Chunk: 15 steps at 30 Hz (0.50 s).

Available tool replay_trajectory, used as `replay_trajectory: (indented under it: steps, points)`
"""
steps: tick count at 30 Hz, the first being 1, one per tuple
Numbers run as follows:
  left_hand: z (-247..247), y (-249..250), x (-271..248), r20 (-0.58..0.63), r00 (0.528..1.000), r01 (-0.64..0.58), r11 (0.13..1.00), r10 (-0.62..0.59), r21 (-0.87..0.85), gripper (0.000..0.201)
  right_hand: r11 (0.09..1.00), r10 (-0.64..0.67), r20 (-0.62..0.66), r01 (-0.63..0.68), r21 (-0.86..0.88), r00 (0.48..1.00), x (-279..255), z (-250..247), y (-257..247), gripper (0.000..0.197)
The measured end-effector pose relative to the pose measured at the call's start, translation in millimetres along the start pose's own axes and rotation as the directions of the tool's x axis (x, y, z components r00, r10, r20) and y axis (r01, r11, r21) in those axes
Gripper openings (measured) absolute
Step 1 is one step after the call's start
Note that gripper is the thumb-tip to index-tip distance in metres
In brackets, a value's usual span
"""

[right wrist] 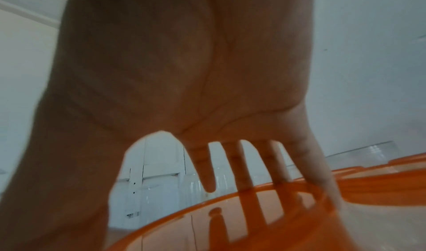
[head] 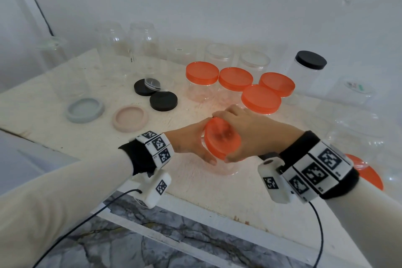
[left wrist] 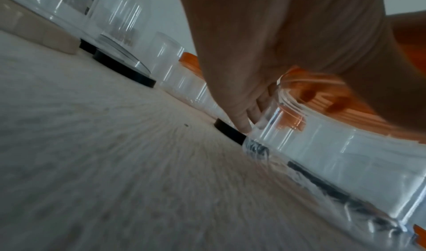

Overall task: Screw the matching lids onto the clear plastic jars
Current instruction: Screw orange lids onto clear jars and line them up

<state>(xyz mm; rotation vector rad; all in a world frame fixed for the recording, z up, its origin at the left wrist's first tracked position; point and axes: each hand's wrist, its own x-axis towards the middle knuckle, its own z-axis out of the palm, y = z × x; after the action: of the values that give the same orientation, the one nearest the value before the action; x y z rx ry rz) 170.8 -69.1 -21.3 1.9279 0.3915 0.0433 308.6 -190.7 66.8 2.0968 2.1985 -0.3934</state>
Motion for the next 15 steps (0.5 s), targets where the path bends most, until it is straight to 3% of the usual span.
replay_trajectory:
  steps: [7, 15]
  points:
    - [1.5, -3.0, 0.0, 0.054, 0.999, 0.011, 0.999, -0.009, -0.037, 0.101, 0.985, -0.099, 0.180, 0.070, 0.161, 0.979, 4.4, -11.6, 5.3, 0.098]
    - [1.0, -2.9, -0.6, 0.052, 0.998, 0.035, 0.999, -0.033, -0.019, 0.103, 0.984, -0.141, 0.210, 0.114, 0.137, 0.967, 9.5, -11.9, 2.4, 0.095]
